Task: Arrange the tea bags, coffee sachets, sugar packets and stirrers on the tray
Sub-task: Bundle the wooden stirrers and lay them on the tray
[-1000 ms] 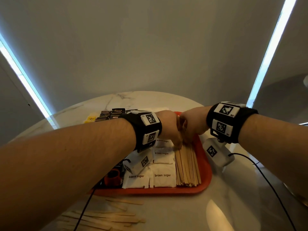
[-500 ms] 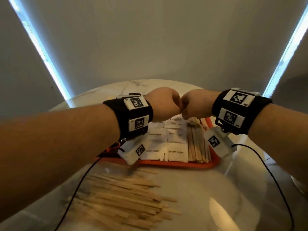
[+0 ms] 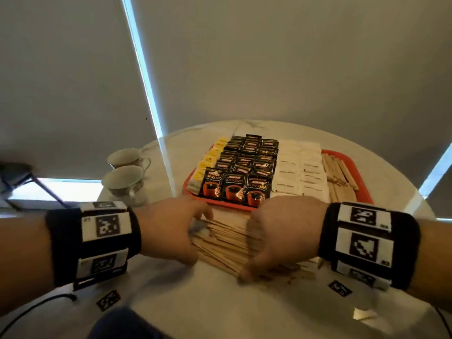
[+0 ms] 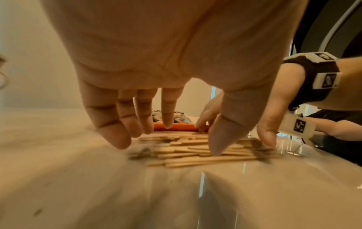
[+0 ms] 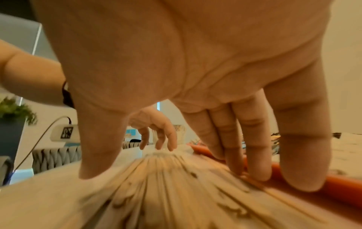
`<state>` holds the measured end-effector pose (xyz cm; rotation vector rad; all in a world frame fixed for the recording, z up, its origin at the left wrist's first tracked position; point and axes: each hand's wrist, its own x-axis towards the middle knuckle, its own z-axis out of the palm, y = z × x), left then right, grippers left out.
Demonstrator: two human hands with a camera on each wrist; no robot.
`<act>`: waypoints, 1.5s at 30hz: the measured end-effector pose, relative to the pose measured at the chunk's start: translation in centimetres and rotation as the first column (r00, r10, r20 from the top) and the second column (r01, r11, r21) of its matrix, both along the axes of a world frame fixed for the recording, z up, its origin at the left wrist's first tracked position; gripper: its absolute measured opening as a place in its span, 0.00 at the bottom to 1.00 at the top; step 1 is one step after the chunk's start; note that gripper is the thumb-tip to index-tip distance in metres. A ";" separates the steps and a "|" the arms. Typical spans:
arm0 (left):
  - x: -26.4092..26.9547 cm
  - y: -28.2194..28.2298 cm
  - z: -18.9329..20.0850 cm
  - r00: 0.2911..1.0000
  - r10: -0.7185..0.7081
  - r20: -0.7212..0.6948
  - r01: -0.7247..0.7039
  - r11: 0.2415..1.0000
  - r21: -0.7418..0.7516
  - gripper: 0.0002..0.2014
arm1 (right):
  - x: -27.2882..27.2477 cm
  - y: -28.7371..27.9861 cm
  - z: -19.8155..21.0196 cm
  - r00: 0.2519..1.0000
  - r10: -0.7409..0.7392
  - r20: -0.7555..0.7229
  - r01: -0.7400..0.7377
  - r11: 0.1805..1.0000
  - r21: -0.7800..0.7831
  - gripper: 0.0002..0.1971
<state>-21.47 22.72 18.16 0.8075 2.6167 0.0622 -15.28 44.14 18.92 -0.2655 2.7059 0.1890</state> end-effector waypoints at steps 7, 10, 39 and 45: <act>0.5 -0.2 -1.0 0.997 0.029 -0.076 -0.026 0.999 0.040 0.43 | -0.3 -2.5 -0.7 0.998 -0.068 -0.009 0.068 0.998 0.019 0.44; 0.3 0.0 -1.1 0.997 0.040 -0.066 -0.036 0.997 0.064 0.37 | -0.1 -2.9 -0.7 0.996 -0.086 -0.008 0.085 0.996 -0.029 0.45; -4.0 -1.0 -0.4 0.948 0.283 0.146 -0.292 0.588 0.754 0.21 | -5.1 -2.3 -1.1 0.961 -0.236 -0.144 0.142 0.868 -0.475 0.08; -6.1 3.3 1.4 0.954 0.290 0.075 -0.166 0.303 0.938 0.17 | -6.4 -1.5 0.1 0.950 -0.301 -0.081 0.123 0.601 -0.790 0.06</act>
